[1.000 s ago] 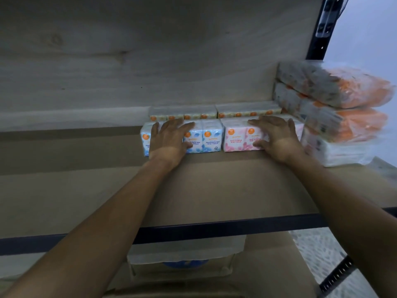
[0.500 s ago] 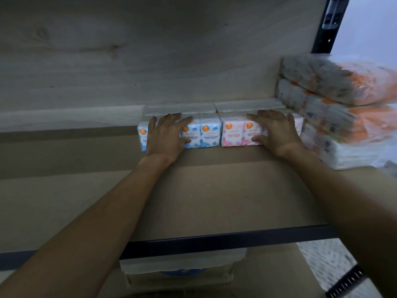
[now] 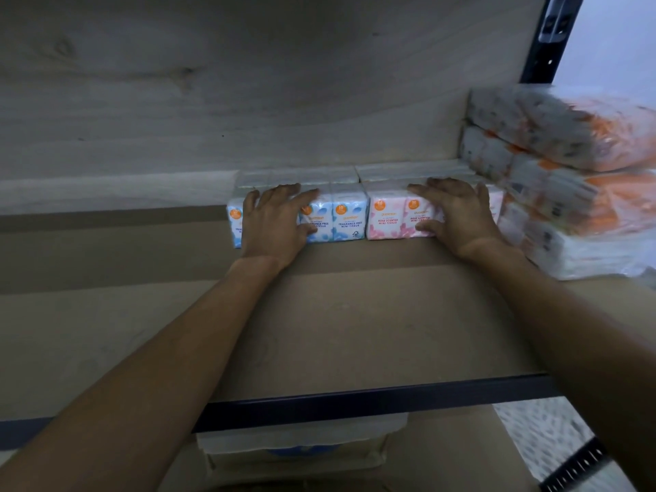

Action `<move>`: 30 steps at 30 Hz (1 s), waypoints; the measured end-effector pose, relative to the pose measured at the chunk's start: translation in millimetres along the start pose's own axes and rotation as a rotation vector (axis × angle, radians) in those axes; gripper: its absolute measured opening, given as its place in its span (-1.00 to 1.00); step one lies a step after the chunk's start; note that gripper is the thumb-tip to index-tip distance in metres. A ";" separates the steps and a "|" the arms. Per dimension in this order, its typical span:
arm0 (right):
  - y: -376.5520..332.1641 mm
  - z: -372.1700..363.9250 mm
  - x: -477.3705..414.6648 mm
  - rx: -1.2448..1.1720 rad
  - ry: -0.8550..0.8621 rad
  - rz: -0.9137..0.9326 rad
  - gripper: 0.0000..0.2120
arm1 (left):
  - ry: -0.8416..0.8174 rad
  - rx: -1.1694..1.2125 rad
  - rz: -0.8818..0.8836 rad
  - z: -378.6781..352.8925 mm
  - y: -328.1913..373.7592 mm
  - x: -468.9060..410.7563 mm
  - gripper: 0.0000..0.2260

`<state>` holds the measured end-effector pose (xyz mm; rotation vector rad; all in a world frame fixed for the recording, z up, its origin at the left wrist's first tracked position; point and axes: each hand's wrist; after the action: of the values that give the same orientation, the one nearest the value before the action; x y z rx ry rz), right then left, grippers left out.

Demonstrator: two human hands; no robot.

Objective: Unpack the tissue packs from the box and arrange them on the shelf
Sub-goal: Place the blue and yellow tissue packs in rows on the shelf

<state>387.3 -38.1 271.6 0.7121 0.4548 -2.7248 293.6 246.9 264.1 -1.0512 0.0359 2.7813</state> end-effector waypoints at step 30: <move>-25.5 29.9 13.3 0.054 -0.185 -0.121 -0.38 | -0.220 0.131 0.060 32.9 6.1 0.3 -0.46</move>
<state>354.7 -28.6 295.4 0.4532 0.3941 -2.8924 270.8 243.6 288.4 -0.7213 0.2218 2.8847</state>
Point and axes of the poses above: each hand's wrist, its own x-axis away from the middle knuckle, its own z-axis out of the back of the hand, y = z × x, and after that the axes turned 12 degrees about -z, right-handed
